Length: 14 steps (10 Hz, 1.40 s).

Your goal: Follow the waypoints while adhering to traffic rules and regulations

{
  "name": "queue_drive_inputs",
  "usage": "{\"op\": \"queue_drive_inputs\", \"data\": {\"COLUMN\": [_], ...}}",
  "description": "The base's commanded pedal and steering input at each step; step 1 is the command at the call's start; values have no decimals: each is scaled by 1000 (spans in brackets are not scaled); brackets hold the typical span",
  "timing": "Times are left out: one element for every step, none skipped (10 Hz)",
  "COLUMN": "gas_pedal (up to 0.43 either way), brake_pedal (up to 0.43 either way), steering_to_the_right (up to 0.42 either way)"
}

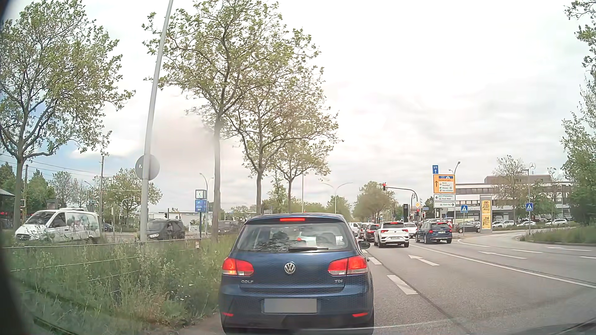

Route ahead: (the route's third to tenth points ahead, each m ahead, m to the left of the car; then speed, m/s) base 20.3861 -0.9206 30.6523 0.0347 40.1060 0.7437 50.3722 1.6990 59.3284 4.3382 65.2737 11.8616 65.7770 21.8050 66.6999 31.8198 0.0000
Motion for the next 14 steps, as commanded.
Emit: {"op": "queue_drive_inputs", "data": {"gas_pedal": [0, 0, 0, 0, 0, 0, 0, 0, 0, 0, 0, 0, 0, 0], "brake_pedal": [268, 268, 268, 268, 268, 268, 268, 268, 268, 268, 268, 268, 268, 268], "steering_to_the_right": [5, 6, 5, 5, 5, 5, 6, 5, 5, 5, 5, 5, 5, 5]}}
